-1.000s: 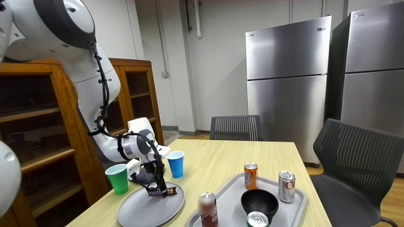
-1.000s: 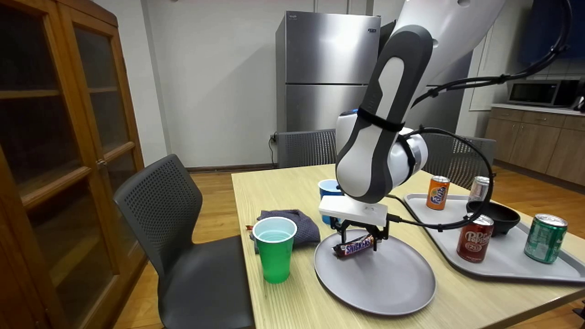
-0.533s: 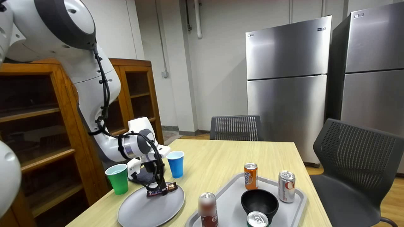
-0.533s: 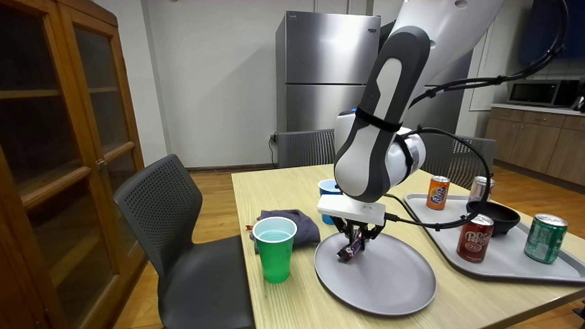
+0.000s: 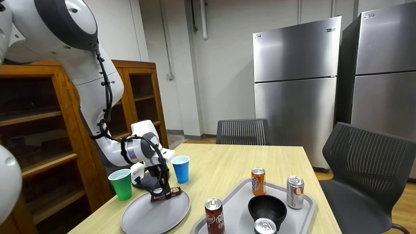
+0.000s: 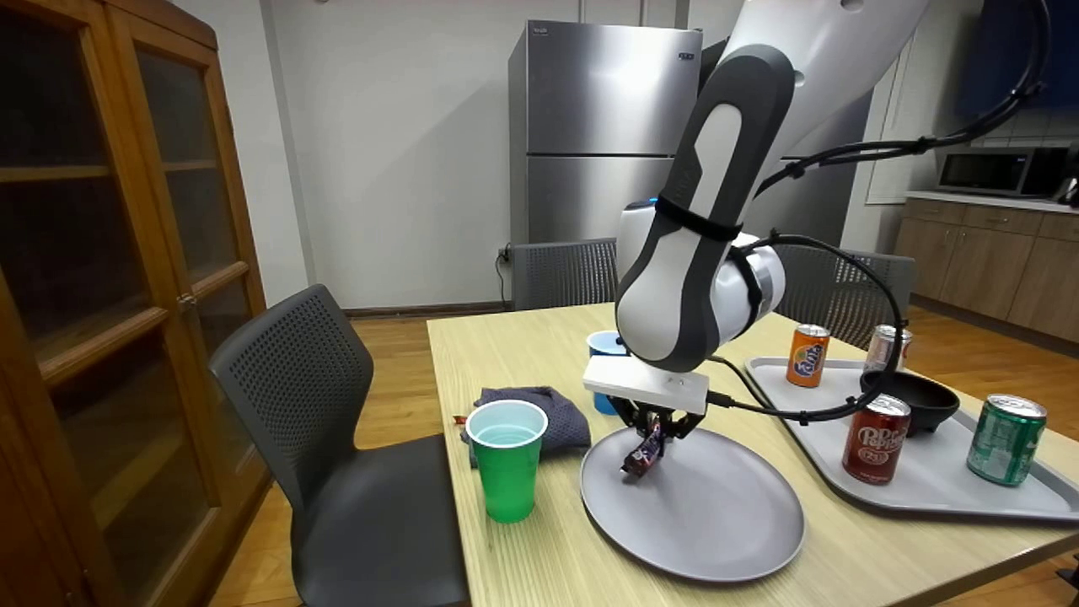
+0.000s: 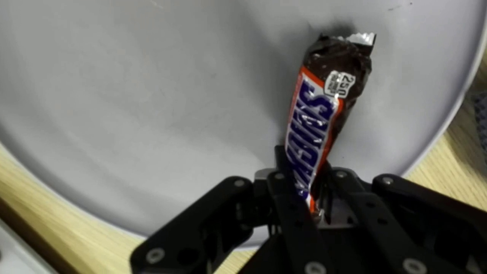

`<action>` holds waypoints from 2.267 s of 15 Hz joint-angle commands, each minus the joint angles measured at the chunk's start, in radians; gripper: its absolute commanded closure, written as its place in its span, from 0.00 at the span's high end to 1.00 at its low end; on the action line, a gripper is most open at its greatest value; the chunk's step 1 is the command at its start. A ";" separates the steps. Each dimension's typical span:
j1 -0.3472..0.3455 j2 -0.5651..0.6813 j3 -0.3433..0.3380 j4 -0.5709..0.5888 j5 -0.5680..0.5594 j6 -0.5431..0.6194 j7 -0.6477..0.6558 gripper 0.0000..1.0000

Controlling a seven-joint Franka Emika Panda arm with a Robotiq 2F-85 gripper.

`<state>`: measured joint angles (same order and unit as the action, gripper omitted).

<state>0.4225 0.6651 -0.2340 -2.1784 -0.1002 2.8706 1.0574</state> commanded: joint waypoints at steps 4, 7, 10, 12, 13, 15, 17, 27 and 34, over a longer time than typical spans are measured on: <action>0.035 -0.117 0.002 -0.113 0.018 0.058 -0.010 0.04; 0.050 -0.168 0.010 -0.167 0.012 0.068 -0.019 0.04; 0.062 -0.222 0.024 -0.221 0.006 0.078 -0.027 0.04; 0.070 -0.258 0.034 -0.253 0.002 0.083 -0.032 0.04; 0.074 -0.273 0.038 -0.266 -0.002 0.083 -0.033 0.04; 0.082 -0.302 0.051 -0.290 -0.010 0.081 -0.038 0.04; 0.075 -0.325 0.083 -0.314 -0.008 0.080 -0.053 0.04; 0.030 -0.343 0.299 -0.393 0.057 0.063 -0.168 0.04; 0.090 -0.307 0.288 -0.371 0.027 0.069 -0.202 0.04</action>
<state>0.4904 0.3606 0.0634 -2.5496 -0.0674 2.9428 0.8868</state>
